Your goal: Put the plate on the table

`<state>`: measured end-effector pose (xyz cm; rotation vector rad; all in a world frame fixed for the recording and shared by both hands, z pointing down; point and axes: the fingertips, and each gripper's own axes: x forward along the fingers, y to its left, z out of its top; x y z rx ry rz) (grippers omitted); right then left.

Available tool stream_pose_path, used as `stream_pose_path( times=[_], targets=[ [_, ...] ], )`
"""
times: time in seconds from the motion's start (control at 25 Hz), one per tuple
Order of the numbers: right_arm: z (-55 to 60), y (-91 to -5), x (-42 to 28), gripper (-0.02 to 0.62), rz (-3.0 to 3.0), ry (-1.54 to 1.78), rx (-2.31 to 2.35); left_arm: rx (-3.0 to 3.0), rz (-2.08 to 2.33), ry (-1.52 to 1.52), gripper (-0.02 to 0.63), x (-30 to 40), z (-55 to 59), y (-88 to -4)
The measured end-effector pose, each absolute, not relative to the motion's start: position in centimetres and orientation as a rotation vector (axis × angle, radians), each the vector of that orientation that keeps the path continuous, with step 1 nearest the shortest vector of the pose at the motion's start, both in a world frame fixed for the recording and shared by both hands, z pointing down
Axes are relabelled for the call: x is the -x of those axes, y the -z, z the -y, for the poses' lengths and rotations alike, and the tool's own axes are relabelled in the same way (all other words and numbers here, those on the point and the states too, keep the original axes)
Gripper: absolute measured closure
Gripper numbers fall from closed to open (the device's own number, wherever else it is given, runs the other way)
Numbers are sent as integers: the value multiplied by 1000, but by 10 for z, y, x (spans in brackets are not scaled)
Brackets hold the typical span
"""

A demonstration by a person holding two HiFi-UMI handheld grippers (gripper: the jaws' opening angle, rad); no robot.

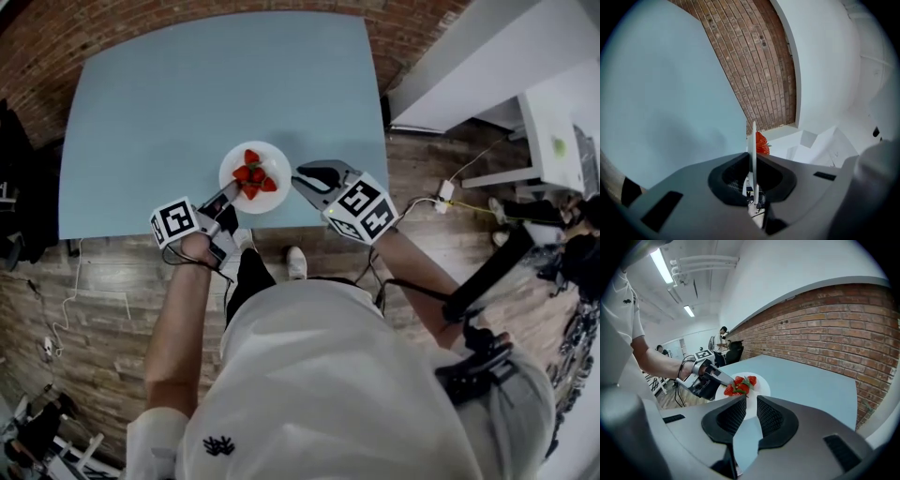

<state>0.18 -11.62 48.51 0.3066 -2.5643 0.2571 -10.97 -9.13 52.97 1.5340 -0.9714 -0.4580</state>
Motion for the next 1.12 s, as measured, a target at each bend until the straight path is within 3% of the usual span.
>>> stream_pose_path(
  times=[0.32,0.68,1.12],
  targets=[
    [145,-498,23,535,2525,-272,-366,-1505,995,433,589,162,132,-564],
    [196,-516,112,535,2468,-341,-375,-1486,969,372,589,255,215,-602],
    [218,-537,153,535,2407,-414,-389,-1480,925,271,588,282,271,-646]
  ],
)
